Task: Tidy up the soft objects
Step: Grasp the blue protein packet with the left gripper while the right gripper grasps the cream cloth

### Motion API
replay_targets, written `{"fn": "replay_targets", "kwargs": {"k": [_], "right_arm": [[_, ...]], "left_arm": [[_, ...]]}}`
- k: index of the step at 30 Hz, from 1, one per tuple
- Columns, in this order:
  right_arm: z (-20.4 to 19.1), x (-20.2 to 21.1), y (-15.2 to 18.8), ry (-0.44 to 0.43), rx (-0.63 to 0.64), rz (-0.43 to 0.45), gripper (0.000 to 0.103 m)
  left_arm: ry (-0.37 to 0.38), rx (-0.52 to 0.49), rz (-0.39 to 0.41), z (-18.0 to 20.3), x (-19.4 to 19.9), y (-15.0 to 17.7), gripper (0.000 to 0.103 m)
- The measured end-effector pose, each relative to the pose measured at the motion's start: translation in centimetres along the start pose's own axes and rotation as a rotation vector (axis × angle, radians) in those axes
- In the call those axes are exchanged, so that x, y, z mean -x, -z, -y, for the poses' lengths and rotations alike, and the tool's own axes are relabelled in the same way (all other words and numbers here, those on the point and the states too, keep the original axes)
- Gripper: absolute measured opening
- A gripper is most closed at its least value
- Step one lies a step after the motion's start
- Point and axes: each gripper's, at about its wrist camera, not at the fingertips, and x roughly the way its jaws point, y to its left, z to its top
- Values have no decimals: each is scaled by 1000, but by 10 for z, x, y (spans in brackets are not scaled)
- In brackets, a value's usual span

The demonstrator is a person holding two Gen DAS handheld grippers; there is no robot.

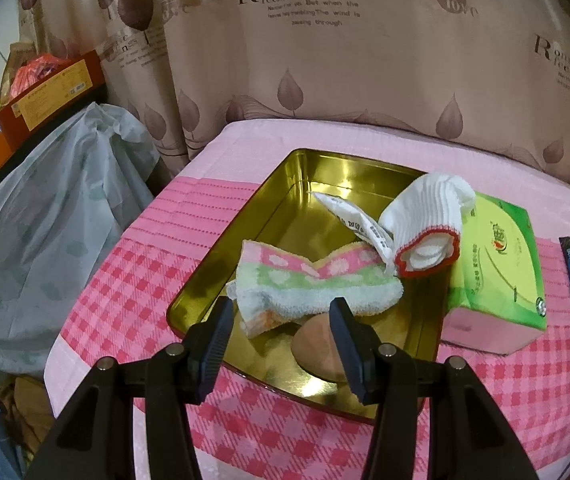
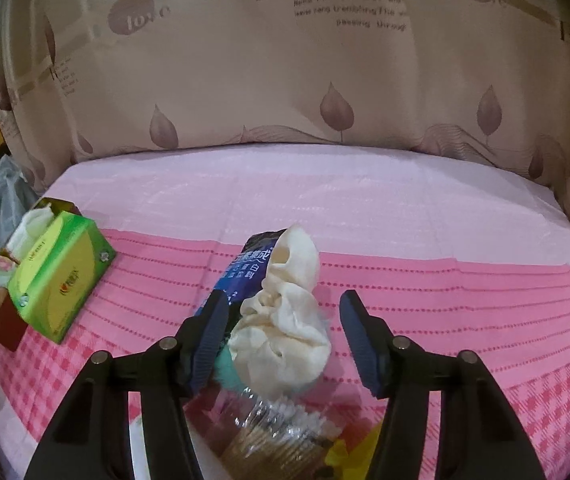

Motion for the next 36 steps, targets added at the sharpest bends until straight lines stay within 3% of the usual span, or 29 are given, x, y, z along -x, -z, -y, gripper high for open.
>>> {"fn": "replay_targets", "kwargs": {"k": [6,8,18,29,36], "right_arm": [[1,-13,6,-13,10,-24,33],[3,-10,7,-12,15,-12,16],[35,21,17,54,-18,58,14],[97,23,48,165,-114,9,14],[93,9,58,144,-108,-26,14]], "left_arm": [[4,-50,4,11,-1,4,51],[11,-69,10,17,2,5,51],[158,-182,38,82,31,9,51],[338,-342,20,195,47,4,58],[429,-434,-28,268,44,-3,58]]}}
